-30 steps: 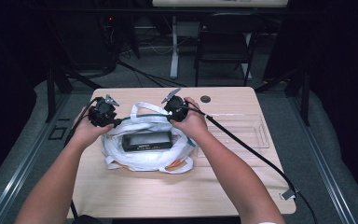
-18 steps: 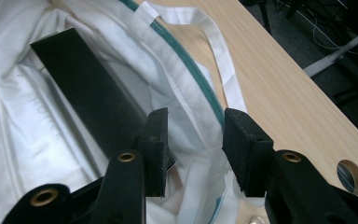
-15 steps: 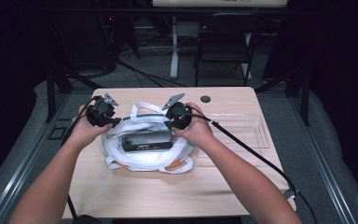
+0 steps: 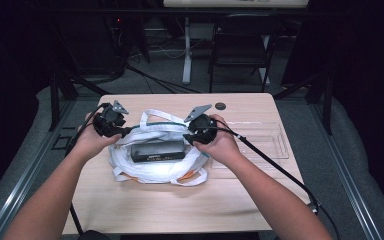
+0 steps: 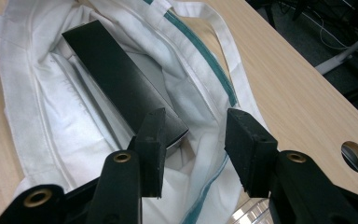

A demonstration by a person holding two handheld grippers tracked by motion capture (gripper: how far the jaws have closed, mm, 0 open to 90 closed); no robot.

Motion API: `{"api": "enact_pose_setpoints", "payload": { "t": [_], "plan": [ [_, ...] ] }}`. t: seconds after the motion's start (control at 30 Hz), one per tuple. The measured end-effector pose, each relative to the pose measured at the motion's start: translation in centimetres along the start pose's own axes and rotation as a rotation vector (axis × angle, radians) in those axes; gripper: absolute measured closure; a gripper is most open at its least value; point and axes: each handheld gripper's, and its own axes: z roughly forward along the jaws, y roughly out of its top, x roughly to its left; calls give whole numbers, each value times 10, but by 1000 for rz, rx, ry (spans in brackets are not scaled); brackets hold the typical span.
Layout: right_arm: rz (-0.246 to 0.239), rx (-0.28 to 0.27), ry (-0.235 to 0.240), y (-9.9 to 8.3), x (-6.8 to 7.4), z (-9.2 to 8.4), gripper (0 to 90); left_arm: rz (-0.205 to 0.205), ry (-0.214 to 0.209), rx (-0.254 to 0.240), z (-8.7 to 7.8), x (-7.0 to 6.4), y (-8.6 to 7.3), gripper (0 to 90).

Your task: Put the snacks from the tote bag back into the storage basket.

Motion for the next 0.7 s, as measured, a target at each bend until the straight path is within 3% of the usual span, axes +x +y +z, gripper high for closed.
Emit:
{"api": "enact_pose_setpoints", "payload": {
  "t": [0.1,0.23,0.4,0.6,0.7],
  "plan": [
    [-19,0,-32,-2,0,-7,570,14,-7,16,1,-2,0,631],
    [5,-29,-38,-6,1,-16,561,22,-13,19,2,-4,1,630],
    [11,-39,-31,-11,2,-25,556,35,-15,19,2,-7,2,629],
    [67,-67,-3,-23,4,-36,569,54,-14,20,6,-11,4,612],
    [67,-65,-2,-27,7,-40,570,66,-15,24,7,-14,6,612]
  ]
}}
